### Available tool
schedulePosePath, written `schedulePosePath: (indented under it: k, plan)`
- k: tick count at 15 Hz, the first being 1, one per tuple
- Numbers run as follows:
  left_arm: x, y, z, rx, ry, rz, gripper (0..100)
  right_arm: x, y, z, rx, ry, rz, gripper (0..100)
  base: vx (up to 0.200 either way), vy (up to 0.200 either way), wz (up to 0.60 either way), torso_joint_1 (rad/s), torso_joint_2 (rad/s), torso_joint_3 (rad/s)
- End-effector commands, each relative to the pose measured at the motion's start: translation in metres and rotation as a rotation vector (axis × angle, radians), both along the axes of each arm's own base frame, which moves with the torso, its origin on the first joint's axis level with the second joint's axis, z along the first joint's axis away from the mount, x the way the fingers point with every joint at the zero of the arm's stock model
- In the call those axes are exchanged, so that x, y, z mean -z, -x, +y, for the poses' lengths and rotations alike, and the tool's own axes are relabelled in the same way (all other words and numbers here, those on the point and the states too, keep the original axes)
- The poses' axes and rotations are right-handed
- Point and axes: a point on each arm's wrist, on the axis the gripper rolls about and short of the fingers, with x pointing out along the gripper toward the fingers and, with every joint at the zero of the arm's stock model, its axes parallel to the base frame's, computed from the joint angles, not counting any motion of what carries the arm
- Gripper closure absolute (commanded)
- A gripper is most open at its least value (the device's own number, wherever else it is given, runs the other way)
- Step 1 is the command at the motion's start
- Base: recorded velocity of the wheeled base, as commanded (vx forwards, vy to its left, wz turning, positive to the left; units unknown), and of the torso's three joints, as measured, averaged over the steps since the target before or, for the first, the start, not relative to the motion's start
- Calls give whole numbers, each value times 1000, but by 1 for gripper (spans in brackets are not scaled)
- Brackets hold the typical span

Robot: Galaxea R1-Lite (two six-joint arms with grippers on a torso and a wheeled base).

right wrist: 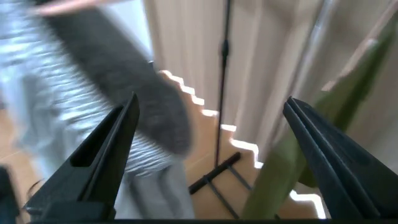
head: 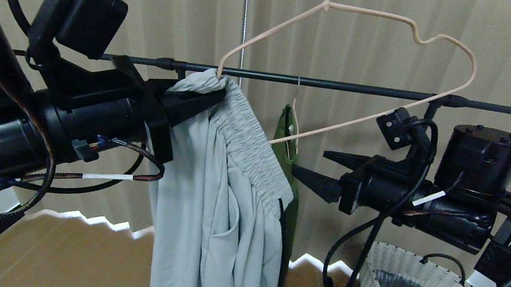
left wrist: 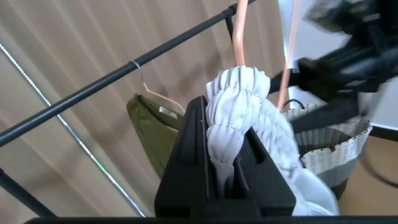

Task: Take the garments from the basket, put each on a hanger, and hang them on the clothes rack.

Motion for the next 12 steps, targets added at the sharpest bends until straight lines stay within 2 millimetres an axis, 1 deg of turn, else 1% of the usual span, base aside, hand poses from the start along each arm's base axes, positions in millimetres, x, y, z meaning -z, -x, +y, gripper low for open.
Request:
schedulePosePath:
  k: [1,2,4,5,6,7,9,11,12]
  plan:
    - [-1,3,1,2,3,-6,100,5,-4,1,3,4,16,0,0,0,0,0,0,0]
    - [-2,2,1,0,5,-8,100,6,0,5,-14,5,24,0,0,0,0,0,0,0]
    - [-2,1,1,-1,5,-9,100,9,18,20,-87,13,34,0,0,0,0,0,0,0]
    - [-2,1,1,-1,5,-9,100,9,19,21,-89,14,35,0,0,0,0,0,0,0]
    - [-2,0,0,-3,17,-25,100,13,35,30,-147,23,48,0,0,0,0,0,0,0]
    - [-1,-2,-1,-3,19,-29,100,15,42,34,-173,30,54,0,0,0,0,0,0,0]
    - [-2,-2,-1,-3,21,-32,100,18,47,38,-195,38,63,0,0,0,0,0,0,0]
    - [-4,0,-1,2,25,-38,100,26,44,42,-198,54,86,0,0,0,0,0,0,0]
    - [-6,3,-2,13,30,-46,100,34,40,44,-185,70,107,0,0,0,0,0,0,0]
